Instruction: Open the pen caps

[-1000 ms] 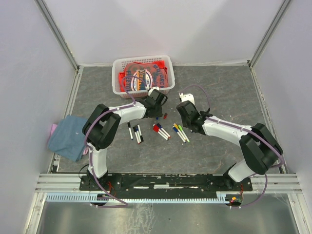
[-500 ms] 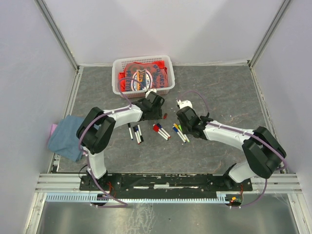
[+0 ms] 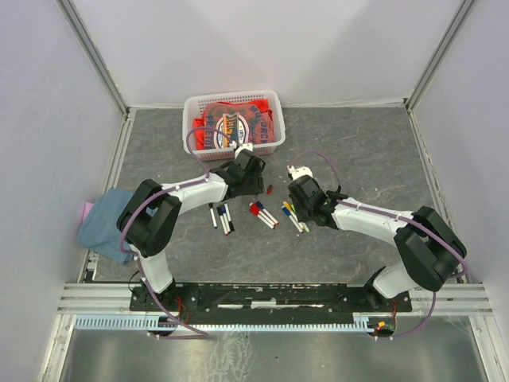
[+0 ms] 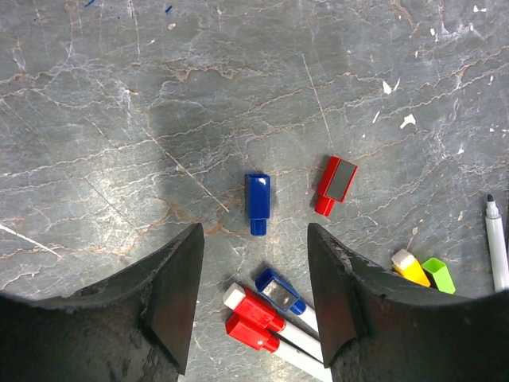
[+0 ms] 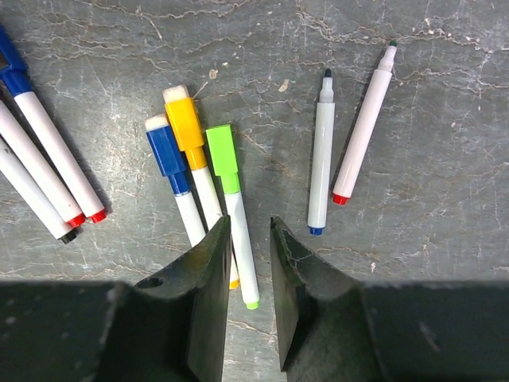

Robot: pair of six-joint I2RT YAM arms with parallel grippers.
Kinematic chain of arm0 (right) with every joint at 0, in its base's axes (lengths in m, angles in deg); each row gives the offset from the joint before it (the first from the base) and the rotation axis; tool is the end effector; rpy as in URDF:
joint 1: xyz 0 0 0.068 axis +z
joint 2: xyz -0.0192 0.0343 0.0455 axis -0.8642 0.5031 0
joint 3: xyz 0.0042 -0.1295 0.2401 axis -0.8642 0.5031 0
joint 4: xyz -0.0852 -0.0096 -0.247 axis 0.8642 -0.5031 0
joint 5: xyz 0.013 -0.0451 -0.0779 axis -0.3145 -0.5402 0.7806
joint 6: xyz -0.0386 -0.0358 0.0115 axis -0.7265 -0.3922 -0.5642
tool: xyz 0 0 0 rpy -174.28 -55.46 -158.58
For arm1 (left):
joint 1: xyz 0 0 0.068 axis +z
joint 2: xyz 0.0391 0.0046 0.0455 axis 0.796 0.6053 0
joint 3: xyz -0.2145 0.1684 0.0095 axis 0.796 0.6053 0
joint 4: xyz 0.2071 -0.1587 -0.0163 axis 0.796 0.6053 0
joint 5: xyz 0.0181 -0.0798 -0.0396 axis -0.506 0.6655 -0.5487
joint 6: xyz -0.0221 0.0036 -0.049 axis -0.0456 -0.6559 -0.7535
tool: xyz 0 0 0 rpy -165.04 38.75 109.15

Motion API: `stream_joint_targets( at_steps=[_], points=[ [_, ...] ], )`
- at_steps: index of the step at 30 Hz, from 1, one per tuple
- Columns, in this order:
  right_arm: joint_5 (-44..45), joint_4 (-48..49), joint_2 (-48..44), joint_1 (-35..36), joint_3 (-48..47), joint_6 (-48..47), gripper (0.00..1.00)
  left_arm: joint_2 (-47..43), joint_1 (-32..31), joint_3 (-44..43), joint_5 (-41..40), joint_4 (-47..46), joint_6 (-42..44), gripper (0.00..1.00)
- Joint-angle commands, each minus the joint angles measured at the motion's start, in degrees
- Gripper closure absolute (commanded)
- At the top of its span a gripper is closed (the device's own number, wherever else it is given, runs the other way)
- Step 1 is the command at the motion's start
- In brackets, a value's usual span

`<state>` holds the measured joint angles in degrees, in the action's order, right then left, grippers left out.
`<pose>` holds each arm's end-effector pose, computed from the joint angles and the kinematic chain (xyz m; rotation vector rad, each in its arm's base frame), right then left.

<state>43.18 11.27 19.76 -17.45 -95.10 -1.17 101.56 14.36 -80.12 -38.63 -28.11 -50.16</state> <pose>0.2189 0.1848 0.1765 -0.3195 2.4431 0.0915 0.3030 -0.2299 0.1797 -0.0192 2.4374 -0.3038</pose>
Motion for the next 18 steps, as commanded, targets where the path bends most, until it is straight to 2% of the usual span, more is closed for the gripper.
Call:
stream_joint_targets(
  at_steps=[1, 18],
  points=[
    [-0.5, 1.7, 0.3, 0.3, 0.3, 0.1, 0.67, -3.1, -0.2, 0.4, -0.1, -2.6, 0.2, 0.38],
    [-1.0, 2.1, 2.6, 0.4, 1.1, 1.0, 0.68, -4.5, -0.3, 0.7, -0.4, -2.8, 0.1, 0.38]
  ],
)
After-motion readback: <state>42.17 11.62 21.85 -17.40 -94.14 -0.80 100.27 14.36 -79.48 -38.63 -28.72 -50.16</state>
